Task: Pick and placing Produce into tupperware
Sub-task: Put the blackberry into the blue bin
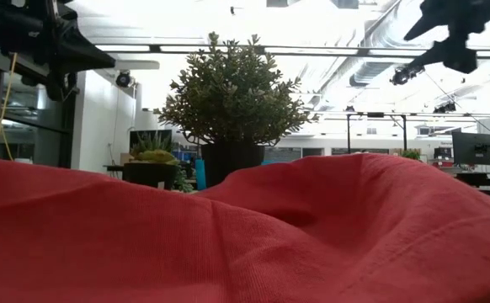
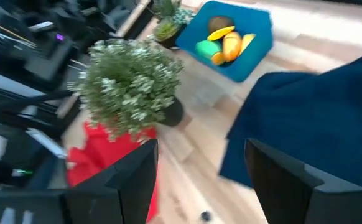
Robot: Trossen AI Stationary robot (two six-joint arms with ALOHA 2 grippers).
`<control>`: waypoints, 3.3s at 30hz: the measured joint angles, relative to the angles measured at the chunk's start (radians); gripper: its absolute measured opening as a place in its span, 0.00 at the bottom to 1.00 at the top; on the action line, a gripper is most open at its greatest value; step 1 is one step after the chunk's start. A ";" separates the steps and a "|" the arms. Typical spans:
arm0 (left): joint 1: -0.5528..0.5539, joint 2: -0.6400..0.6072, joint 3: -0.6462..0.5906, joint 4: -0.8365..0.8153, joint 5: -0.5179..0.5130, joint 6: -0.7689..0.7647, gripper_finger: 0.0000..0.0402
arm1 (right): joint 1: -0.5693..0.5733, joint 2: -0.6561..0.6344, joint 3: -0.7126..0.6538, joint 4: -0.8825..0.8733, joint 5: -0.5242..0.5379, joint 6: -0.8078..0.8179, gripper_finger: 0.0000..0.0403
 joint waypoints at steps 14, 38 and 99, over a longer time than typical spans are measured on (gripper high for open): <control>0.000 0.000 0.000 -0.001 0.002 -0.018 0.00 | 0.218 -0.088 -0.110 0.173 0.046 0.225 0.58; 0.000 0.000 0.000 -0.052 0.038 -0.065 0.00 | 0.806 0.297 -0.110 0.138 0.275 0.701 0.58; 0.000 0.000 0.000 -0.198 0.423 -0.008 0.00 | 0.981 1.244 0.317 -0.055 0.263 1.321 0.58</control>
